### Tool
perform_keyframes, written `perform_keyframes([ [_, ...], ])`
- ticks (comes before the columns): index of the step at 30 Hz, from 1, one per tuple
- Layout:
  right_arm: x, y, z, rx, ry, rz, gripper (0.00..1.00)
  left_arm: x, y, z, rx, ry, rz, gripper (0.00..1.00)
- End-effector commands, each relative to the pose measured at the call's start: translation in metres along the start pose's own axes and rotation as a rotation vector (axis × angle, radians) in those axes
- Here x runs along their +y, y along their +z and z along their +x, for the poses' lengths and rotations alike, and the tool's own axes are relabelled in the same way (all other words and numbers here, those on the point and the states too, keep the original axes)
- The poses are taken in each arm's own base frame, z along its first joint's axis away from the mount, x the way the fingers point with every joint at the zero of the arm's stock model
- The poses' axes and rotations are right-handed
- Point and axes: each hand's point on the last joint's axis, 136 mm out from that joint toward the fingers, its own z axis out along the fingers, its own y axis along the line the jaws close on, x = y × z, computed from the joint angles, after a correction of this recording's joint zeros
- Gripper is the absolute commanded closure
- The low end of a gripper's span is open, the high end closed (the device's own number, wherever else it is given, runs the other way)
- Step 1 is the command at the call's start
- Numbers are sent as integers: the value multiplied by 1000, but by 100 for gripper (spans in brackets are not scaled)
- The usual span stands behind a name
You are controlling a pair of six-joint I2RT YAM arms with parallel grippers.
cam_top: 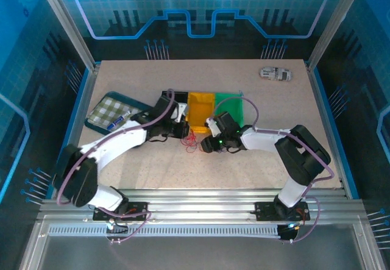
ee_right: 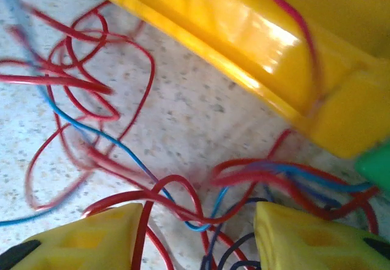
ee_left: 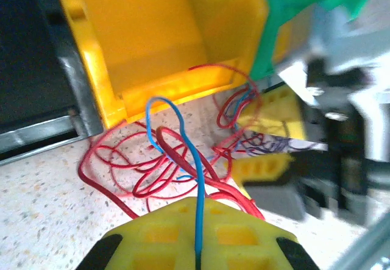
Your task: Untangle the cables
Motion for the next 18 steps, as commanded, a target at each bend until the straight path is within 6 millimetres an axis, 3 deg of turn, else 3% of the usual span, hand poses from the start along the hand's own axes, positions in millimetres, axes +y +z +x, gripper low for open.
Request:
perform_keyframes([
  [1, -43, 7, 45, 124, 156, 145, 50, 2, -40, -4, -18, -59, 45, 100],
  [6, -55, 9, 53, 139, 202, 167, 50, 22, -81, -37, -171, -198, 60, 100],
  [10, -56, 9, 53, 145, 210, 165, 50, 18, -95, -55, -206, -201, 85, 100],
  [14, -59, 7, 58, 151, 222, 169, 50, 25, -111, -62, -232, -192, 14, 100],
  [18, -61, 6, 69, 160, 237, 171, 50, 33, -116, -58, -210, -173, -56, 100],
])
